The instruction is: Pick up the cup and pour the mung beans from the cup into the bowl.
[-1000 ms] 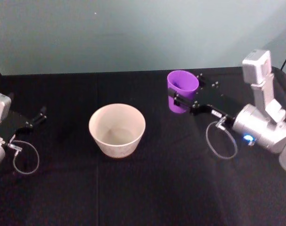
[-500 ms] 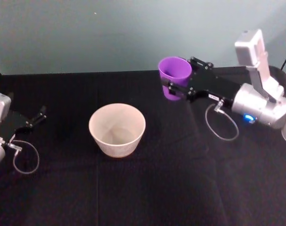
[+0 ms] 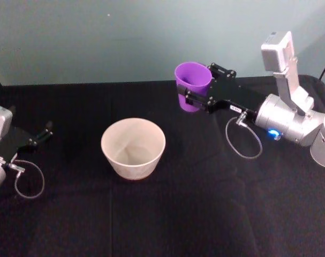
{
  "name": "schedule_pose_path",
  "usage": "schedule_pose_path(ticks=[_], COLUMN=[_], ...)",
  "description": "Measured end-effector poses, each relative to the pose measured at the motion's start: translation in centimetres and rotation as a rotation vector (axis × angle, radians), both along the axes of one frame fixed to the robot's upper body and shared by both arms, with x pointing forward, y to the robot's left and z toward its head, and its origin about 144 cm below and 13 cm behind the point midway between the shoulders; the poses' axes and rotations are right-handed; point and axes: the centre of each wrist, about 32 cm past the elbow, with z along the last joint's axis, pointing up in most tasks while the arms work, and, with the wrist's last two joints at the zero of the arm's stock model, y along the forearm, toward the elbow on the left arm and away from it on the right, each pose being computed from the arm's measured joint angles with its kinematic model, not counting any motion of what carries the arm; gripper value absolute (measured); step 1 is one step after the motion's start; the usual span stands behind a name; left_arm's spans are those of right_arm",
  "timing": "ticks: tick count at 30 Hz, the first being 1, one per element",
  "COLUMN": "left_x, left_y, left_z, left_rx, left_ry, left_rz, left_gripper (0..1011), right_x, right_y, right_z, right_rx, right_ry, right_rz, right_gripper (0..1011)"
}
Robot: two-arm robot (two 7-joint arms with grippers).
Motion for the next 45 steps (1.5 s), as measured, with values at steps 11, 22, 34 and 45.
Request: schedule_pose_path(ticks=[11, 22, 34, 45], left_x=[0.0, 0.0, 0.0, 0.0], left_y=[0.0, 0.0, 0.0, 0.0], left_z=[0.0, 0.0, 0.0, 0.0], left_rx=[0.0, 0.0, 0.0, 0.0], left_ry=[0.0, 0.0, 0.0, 0.0], left_rz=[0.0, 0.0, 0.0, 0.0], left_gripper=[1000, 1000, 1000, 1000], right_x=[0.01, 0.02, 0.02, 0.02], right_y=[-0.05, -0.07, -0.09, -0.1], right_z=[0.19, 0.26, 0.32, 0.32], right_rx=[-0.01, -0.014, -0.015, -0.016], right_ry=[-0.006, -0.009, -0.01, -0.01], right_rz=[0.006, 0.008, 0.009, 0.01], right_gripper=[739, 739, 738, 738])
